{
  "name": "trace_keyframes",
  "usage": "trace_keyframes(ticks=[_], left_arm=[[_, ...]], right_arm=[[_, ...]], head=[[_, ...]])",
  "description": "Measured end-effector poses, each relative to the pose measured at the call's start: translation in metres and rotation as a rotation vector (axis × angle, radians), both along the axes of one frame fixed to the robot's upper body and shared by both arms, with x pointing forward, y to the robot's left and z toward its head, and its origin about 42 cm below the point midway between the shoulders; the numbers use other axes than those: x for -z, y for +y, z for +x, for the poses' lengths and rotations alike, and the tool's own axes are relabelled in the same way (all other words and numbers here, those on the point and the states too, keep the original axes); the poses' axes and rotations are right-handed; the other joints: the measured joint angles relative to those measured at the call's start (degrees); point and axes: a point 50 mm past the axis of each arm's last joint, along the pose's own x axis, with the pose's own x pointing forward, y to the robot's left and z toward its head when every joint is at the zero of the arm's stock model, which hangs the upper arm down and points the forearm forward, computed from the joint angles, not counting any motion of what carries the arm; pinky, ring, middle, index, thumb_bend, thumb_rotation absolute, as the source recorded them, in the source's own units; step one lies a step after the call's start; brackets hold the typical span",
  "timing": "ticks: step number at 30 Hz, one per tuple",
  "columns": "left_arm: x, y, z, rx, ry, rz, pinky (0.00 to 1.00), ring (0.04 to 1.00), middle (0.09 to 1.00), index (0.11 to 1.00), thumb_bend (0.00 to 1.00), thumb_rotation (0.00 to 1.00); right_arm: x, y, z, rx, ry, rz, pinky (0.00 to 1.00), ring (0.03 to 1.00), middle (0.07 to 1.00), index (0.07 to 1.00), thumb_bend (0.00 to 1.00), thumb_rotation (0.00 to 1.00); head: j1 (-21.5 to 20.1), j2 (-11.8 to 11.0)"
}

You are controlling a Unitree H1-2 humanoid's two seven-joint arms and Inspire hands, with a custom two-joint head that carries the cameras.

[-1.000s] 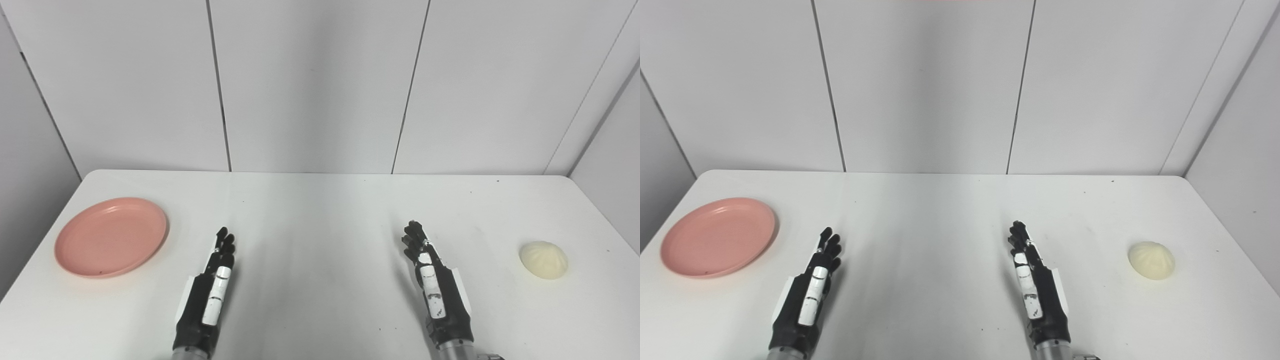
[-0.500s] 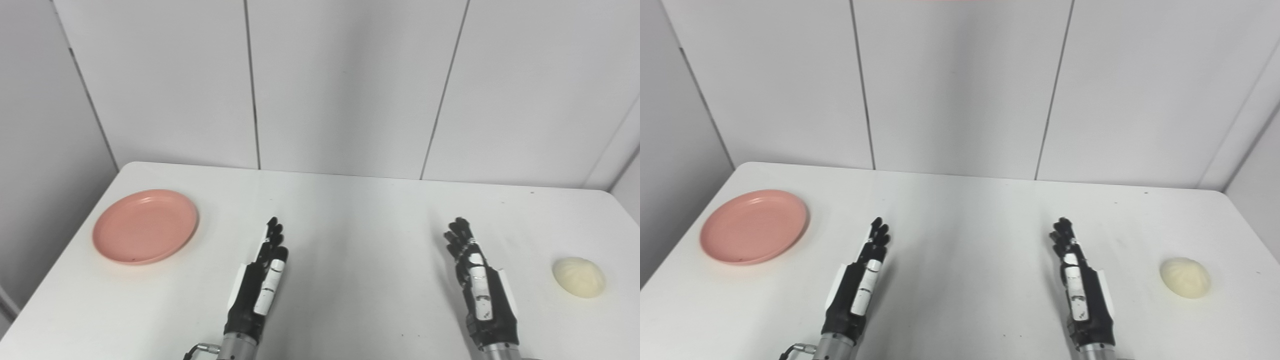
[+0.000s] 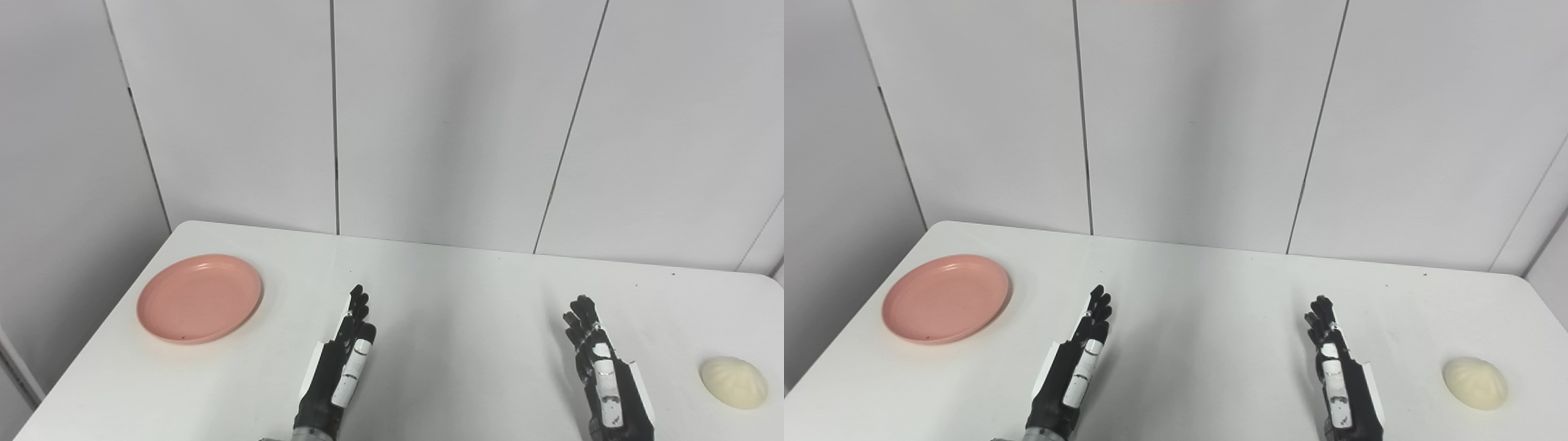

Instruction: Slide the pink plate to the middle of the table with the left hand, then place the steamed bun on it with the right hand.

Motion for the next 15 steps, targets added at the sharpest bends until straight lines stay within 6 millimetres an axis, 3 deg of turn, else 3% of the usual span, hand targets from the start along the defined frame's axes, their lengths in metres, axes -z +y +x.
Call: trace_keyframes(ticks=[15], left_arm=[[0.0003,-0.0025,0.0047,0.007,-0.013,-0.003,0.97,0.987,1.0,1.0,0.65,1.0]], right_arm=[[0.0002,0.0012,0.0002,0.001,0.0,-0.021,1.0,0.958,0.967,0.965,0.67,1.0]], head=[[-0.9,-0.5]])
